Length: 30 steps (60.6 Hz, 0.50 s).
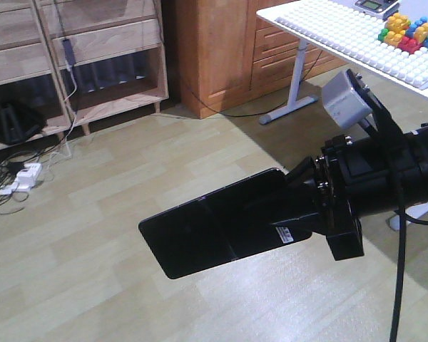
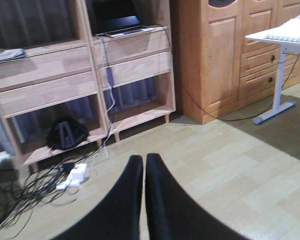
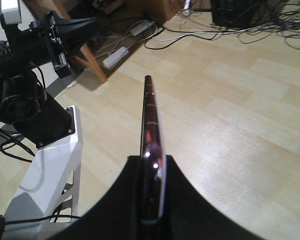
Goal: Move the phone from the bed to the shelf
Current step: 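Drive the base toward the wooden shelf with the laptop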
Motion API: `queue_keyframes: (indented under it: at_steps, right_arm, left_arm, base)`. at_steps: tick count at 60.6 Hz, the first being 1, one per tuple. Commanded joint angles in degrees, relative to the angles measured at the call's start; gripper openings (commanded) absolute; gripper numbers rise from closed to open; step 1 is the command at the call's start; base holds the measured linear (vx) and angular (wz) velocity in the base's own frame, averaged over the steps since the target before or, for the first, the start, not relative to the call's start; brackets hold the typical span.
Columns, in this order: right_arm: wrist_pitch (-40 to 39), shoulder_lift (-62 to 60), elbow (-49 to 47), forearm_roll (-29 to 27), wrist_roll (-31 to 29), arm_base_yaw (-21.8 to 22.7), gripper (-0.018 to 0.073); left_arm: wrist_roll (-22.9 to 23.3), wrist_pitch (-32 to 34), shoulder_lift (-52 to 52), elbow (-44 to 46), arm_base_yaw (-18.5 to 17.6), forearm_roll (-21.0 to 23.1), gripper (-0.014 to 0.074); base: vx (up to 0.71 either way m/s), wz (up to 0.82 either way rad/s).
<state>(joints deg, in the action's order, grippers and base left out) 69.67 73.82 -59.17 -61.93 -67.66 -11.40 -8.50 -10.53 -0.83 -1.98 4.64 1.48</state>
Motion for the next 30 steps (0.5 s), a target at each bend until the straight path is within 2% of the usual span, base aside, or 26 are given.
queue_keyframes:
  at_steps: [1, 30]
  right_arm:
    - [4.1, -1.6, -1.6, -5.0, -0.1, 0.2, -0.0003]
    - [4.1, -1.6, -1.6, -5.1, -0.1, 0.2, -0.0003]
  left_arm:
    - [0.3, 4.1, -0.7, 1.3, 0.0, 0.5, 0.0001]
    - [0.3, 4.1, -0.7, 1.3, 0.0, 0.5, 0.0001]
  base:
    - [0.43, -0.17]
    - [0.44, -0.07]
